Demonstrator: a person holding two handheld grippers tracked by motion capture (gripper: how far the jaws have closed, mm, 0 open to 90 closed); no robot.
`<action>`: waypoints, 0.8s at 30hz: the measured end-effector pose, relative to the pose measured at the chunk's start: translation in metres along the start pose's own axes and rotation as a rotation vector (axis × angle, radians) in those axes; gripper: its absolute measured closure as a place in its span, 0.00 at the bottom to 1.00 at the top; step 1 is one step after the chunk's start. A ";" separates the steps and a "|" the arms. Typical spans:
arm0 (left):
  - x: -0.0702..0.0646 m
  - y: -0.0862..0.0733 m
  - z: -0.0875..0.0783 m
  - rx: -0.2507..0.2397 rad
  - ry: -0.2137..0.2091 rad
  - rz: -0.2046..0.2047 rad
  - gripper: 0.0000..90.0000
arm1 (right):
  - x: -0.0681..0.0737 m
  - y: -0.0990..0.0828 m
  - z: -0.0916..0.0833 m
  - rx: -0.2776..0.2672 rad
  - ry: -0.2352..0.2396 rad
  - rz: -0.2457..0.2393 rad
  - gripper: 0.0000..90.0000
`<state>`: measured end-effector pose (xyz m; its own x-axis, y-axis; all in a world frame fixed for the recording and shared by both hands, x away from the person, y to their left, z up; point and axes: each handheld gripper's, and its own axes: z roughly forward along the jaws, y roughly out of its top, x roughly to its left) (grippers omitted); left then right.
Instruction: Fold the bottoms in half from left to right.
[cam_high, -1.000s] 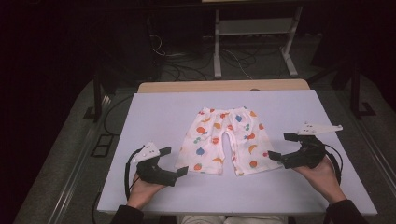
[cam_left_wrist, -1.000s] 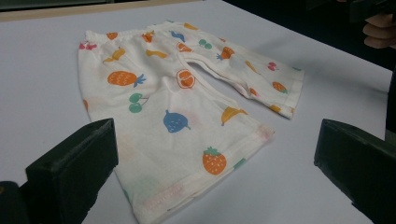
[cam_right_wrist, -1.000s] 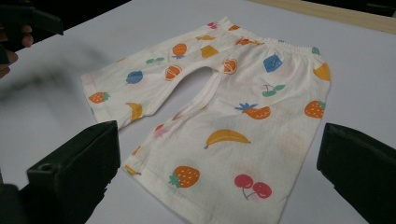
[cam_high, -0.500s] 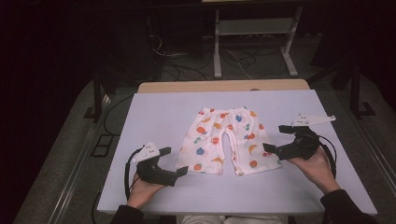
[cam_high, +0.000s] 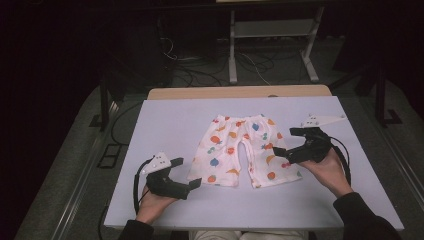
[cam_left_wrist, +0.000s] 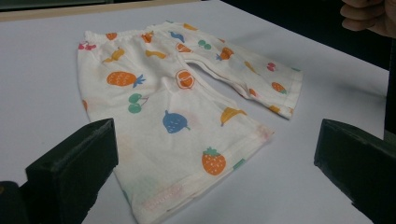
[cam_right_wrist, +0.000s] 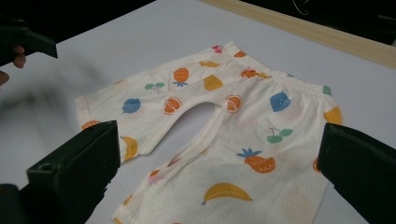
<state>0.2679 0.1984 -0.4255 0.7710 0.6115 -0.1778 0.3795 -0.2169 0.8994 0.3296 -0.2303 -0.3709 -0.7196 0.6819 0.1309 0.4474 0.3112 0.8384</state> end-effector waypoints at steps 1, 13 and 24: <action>0.000 0.000 0.000 0.000 -0.001 0.000 0.00 | 0.000 0.001 0.002 0.003 0.000 -0.001 0.00; 0.000 0.000 0.000 0.001 -0.003 0.002 0.00 | -0.001 0.014 0.017 0.019 0.008 -0.015 0.00; 0.000 0.000 0.001 0.002 -0.005 0.002 0.00 | 0.000 0.029 0.036 0.044 0.017 -0.037 0.00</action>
<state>0.2681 0.1979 -0.4255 0.7743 0.6072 -0.1784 0.3790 -0.2191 0.8991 0.3611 -0.1974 -0.3653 -0.7449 0.6581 0.1096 0.4428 0.3649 0.8190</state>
